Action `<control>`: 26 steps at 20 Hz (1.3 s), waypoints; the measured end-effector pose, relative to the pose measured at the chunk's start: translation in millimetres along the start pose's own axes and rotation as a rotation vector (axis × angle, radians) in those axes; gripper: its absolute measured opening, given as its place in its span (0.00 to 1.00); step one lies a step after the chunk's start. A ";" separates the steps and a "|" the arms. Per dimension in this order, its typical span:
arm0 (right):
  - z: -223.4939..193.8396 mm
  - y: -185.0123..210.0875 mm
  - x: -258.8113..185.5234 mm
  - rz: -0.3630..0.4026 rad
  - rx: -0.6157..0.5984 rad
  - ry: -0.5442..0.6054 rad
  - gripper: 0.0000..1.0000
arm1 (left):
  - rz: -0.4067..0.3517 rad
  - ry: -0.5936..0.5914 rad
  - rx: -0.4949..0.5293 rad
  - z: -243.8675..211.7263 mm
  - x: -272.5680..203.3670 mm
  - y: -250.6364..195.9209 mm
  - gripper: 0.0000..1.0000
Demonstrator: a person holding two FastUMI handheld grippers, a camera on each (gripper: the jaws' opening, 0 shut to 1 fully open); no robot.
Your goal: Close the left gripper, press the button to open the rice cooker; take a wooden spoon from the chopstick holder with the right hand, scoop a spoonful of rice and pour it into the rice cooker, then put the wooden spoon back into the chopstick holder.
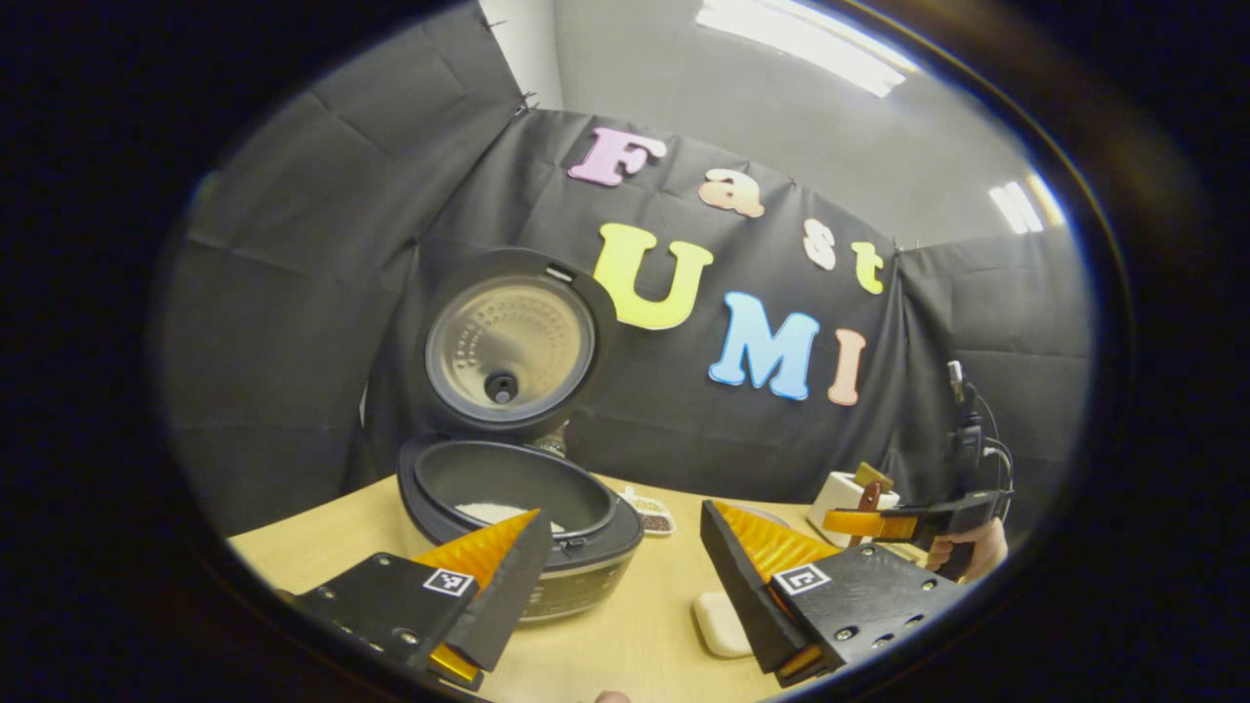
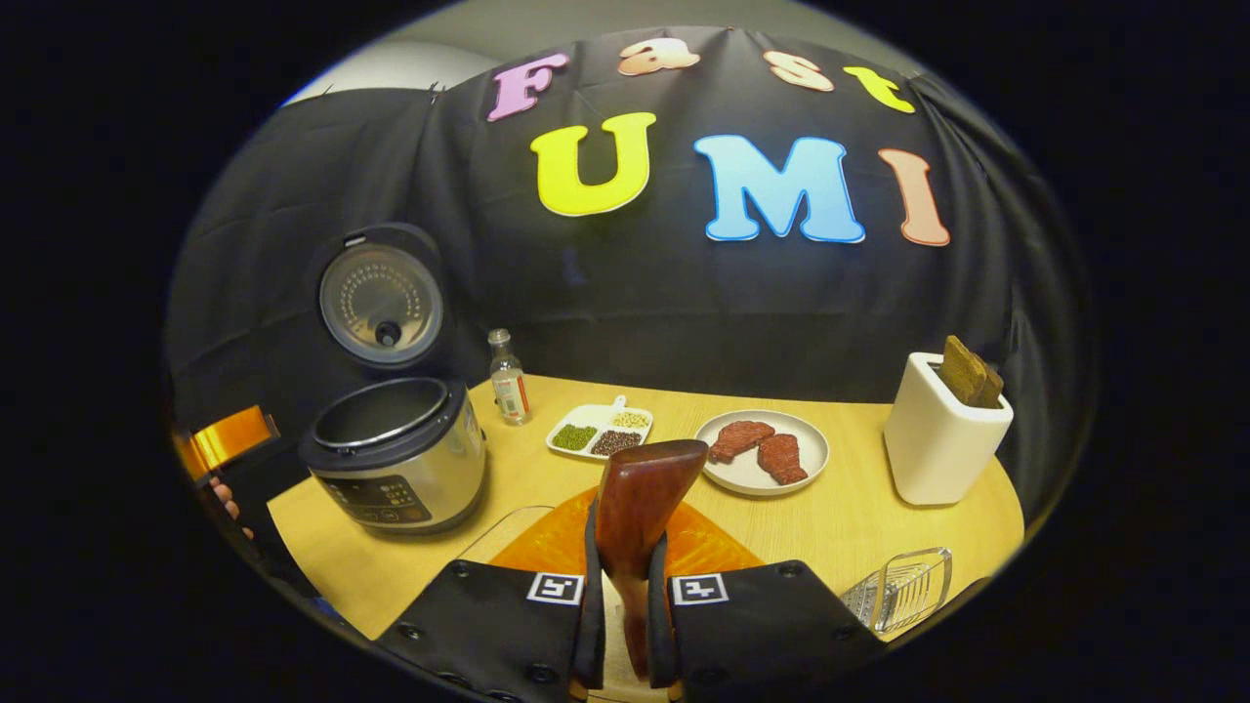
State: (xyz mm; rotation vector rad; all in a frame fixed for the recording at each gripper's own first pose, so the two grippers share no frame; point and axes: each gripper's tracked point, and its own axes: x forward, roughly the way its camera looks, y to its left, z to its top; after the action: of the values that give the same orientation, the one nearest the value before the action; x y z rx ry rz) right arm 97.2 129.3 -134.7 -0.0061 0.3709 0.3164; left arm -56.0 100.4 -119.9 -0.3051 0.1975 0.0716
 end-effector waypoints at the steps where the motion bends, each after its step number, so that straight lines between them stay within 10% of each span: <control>1: -5.2 0.1 1.3 -0.005 -0.021 0.019 0.19 | -0.002 0.006 -0.004 -2.3 -1.0 -1.1 0.94; 7: -21.9 8.7 7.7 0.011 -0.060 0.070 0.19 | -0.008 0.012 -0.022 -4.6 3.3 -2.1 0.95; 26: -23.1 37.5 18.5 0.173 0.555 0.107 0.19 | -0.005 0.004 -0.129 -4.7 -9.0 8.9 0.95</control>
State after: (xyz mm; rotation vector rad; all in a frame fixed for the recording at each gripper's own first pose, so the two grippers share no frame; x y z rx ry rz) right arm 93.9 169.1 -160.9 0.5574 0.5578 0.3758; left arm -66.5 107.0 -125.0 -0.4346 0.1965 0.0787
